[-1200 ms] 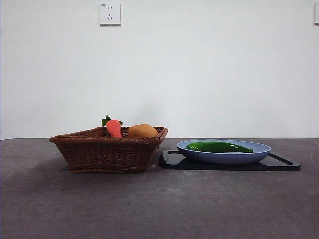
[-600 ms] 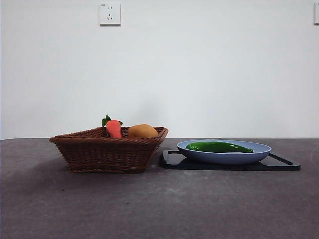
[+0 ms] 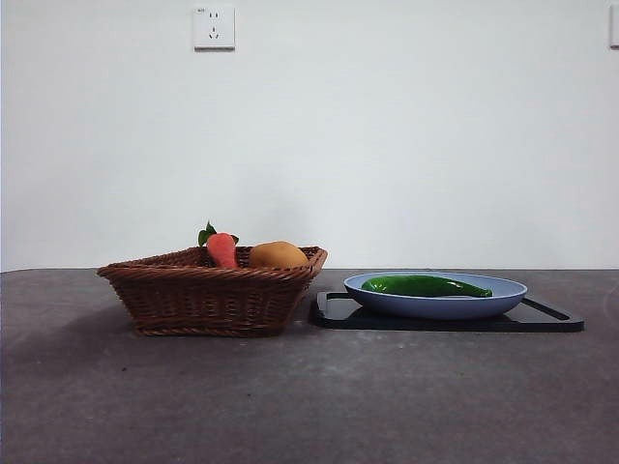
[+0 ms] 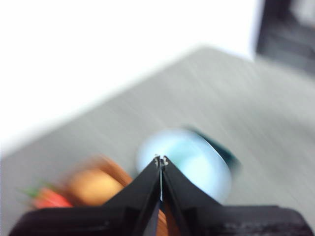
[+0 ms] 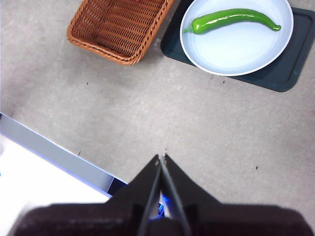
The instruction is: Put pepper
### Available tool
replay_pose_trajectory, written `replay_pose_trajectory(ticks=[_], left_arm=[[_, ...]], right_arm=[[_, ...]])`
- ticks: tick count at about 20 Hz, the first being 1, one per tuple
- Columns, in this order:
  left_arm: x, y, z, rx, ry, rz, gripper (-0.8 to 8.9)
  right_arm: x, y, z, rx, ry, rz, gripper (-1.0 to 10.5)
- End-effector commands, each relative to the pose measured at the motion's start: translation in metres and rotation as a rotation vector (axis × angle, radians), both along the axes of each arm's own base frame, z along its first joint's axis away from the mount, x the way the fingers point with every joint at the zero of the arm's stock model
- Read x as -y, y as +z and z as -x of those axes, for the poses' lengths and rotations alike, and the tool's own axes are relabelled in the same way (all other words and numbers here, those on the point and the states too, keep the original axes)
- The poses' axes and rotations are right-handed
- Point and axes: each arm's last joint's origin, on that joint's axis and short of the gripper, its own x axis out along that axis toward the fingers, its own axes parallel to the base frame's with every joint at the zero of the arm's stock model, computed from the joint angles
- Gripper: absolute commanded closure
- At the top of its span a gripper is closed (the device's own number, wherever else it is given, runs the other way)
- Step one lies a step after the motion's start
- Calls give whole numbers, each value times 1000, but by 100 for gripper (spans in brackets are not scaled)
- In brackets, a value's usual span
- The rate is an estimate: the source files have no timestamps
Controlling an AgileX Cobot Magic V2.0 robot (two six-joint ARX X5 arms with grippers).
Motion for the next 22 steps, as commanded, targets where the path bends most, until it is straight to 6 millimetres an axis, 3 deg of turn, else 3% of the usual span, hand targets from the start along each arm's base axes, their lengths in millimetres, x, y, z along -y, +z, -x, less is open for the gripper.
replay_pose_trajectory(ticks=[1,4,9,16,22], left_arm=[[-28,13,12,127,77,45,805],[-66,2,37,274,219,98,805],[-111,-66,82,450,465,114,805],[-125,-177,107,431,604,129,805],[-127,-244,104,301,635,163,805]], right_arm=[[0,3,1,-6,0,0,936],[0,3,1,-6,0,0,936],[0,3,1,-6,0,0,936],[0,3,1,-6,1,0,936],[0,3,1,-6,1,0,936]])
